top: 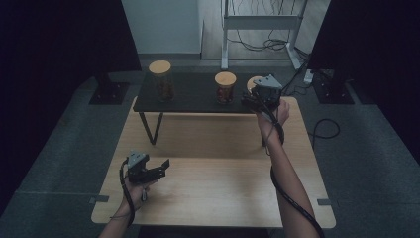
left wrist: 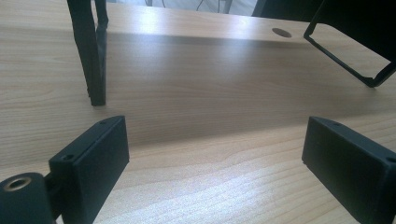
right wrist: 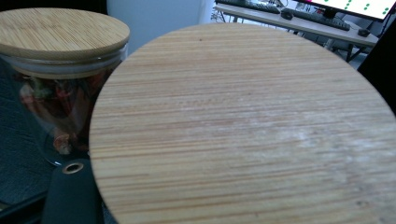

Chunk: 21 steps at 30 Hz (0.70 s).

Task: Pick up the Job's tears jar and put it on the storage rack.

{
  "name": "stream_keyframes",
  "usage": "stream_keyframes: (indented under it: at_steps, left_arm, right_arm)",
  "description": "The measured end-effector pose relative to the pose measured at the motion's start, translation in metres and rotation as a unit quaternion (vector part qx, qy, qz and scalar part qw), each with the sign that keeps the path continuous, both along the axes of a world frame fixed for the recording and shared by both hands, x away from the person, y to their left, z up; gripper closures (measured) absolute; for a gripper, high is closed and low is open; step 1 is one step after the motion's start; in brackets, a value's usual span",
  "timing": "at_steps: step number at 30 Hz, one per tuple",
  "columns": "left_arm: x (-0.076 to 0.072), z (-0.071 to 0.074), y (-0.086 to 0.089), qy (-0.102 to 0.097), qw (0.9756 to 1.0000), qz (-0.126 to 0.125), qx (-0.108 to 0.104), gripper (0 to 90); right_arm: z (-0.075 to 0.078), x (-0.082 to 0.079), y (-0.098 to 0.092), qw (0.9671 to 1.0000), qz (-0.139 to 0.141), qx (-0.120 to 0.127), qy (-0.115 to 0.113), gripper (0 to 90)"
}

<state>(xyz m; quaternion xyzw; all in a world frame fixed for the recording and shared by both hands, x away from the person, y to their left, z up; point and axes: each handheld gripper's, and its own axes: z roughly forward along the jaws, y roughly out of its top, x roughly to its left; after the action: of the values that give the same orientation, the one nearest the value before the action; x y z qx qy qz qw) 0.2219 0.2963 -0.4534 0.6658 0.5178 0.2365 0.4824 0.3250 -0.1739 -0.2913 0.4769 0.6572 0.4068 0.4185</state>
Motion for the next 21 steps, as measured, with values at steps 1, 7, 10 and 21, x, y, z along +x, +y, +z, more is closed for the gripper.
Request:
stream_keyframes:
  at_steps: [1,7,10,21]
  left_arm:
    - [0.0,0.0,0.0,0.0,1.0,0.0,0.0,6.9]
    - [0.0,0.0,0.0,0.001,1.0,0.001,0.001,6.9]
    - [0.0,-0.001,0.0,0.002,1.0,0.002,0.0,6.9]
    - [0.001,-0.001,0.0,0.004,1.0,0.003,0.001,6.9]
  right_arm:
    - [-0.001,0.001,0.0,1.0,-0.001,0.0,0.001,25.1]
    - [-0.005,0.007,0.0,0.9999,-0.005,0.013,0.001,25.1]
    - [-0.007,0.009,0.0,0.9999,-0.004,0.013,0.004,25.1]
    - [-0.012,0.014,-0.003,0.9997,-0.005,0.023,0.0,25.0]
